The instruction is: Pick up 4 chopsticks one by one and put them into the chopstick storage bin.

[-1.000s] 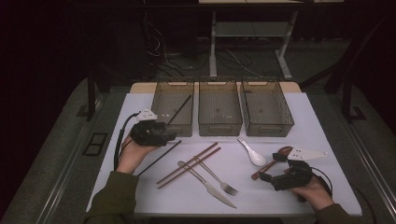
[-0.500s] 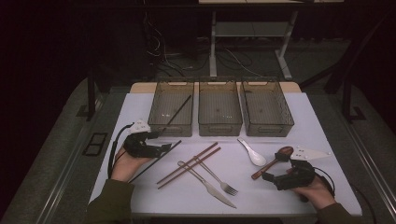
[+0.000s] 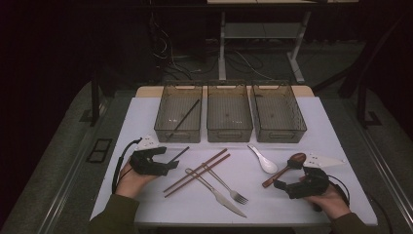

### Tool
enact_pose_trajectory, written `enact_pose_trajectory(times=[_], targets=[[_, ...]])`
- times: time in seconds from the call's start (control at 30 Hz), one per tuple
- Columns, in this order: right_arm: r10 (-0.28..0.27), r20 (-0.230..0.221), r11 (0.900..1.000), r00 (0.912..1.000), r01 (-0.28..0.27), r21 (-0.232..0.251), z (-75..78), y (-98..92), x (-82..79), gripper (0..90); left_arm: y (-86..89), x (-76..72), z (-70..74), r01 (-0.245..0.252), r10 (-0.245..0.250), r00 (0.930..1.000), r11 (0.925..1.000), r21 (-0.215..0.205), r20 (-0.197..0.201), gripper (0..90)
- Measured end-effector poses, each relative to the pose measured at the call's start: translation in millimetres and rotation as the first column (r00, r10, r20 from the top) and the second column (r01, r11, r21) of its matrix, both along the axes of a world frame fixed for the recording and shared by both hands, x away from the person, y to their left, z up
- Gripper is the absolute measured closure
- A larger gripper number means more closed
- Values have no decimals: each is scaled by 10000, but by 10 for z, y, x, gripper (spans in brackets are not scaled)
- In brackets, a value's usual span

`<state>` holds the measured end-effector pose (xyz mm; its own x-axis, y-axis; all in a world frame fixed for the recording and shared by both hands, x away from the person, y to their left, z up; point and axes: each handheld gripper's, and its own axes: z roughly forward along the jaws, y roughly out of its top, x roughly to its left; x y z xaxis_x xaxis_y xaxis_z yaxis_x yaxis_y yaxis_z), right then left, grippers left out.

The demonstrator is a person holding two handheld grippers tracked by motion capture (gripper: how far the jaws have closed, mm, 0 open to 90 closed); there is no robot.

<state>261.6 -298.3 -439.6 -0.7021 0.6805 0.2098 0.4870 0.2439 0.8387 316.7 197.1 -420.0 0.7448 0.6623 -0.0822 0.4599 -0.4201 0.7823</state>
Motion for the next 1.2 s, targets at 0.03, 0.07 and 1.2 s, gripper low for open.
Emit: enact_pose_trajectory(times=[0.03, 0.07, 1.2], targets=[[-3, -10, 10000, 10000, 3, -24, -1, 2, -2, 5, -1, -3, -16, 46, -45, 10000, 9999, 100, -19, 266], [-10, -23, 10000, 10000, 9, -37, -1, 4, -3, 4, -6, 0, -32, 30, -29, 10000, 9999, 166, -69, 277], [-10, -13, 9999, 10000, 10, -154, -9, 13, -4, 5, 144, 103, -203, -11, 169, 9917, 9924, 1231, -1272, 798]])
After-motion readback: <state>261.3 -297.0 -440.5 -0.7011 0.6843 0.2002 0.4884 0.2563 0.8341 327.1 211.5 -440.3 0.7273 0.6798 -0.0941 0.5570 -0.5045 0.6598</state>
